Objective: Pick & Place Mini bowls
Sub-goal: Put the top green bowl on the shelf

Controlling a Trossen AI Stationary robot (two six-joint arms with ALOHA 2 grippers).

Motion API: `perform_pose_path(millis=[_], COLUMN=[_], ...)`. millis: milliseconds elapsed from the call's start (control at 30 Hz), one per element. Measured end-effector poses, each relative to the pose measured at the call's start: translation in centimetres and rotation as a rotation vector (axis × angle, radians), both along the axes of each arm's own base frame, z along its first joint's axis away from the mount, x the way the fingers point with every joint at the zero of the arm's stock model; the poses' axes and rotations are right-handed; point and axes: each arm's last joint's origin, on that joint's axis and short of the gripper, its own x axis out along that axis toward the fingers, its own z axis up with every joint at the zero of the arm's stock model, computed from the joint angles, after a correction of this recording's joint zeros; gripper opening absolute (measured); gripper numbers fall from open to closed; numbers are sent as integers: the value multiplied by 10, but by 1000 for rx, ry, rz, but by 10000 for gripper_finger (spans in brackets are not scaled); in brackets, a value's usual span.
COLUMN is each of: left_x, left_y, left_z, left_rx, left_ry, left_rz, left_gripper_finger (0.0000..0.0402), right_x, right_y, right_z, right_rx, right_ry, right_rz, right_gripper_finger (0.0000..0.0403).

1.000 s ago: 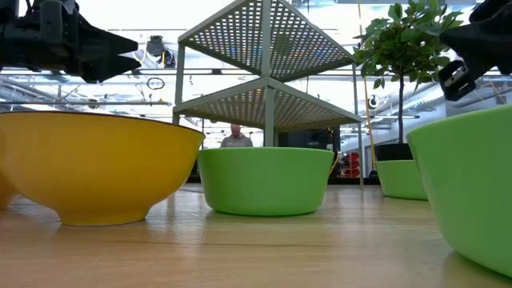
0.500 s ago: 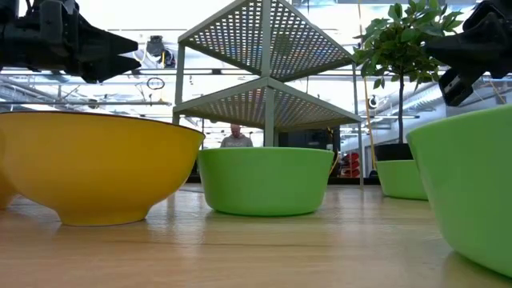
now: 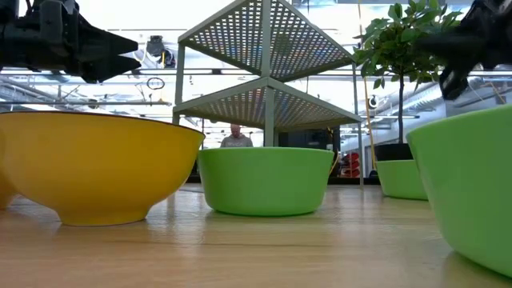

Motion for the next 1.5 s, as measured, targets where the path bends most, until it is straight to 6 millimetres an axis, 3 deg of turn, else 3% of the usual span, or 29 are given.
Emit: perform_pose_path(millis=[133, 200, 233, 300, 467, 600, 700, 867, 1000, 1200, 1500], left_x=[0, 0, 0, 0, 0, 0, 0, 0, 0, 0, 0], left_y=[0, 0, 0, 0, 0, 0, 0, 0, 0, 0, 0], left_z=[0, 0, 0, 0, 0, 0, 0, 0, 0, 0, 0], left_rx=[1, 0, 1, 0, 0, -1, -1, -1, -1, -1, -1], left_ry=[1, 0, 1, 1, 1, -5, -5, -5, -4, -5, -5], left_rz=[0, 0, 0, 0, 0, 0, 1, 1, 1, 1, 1], left_gripper_finger=[397, 397, 397, 397, 397, 397, 397, 397, 397, 397, 397], right_x=[-5, -1, 4, 17, 53, 68, 73, 74, 77, 72, 71], right_y=[2, 5, 8, 13, 28, 29, 20, -1, -10, -19, -23], right_z=[32, 34, 32, 46, 77, 114, 120, 105, 79, 38, -9], right_rx=[-31, -112, -167, -216, -294, -120, -11, 200, 331, 393, 407], right_ry=[-324, -338, -275, -142, 290, 501, 759, 1171, 1367, 1480, 1400], right_rz=[119, 113, 85, -7, -257, -296, -298, -349, -297, -317, -292], right_gripper_finger=[0, 4, 9, 28, 116, 171, 184, 176, 170, 169, 169])
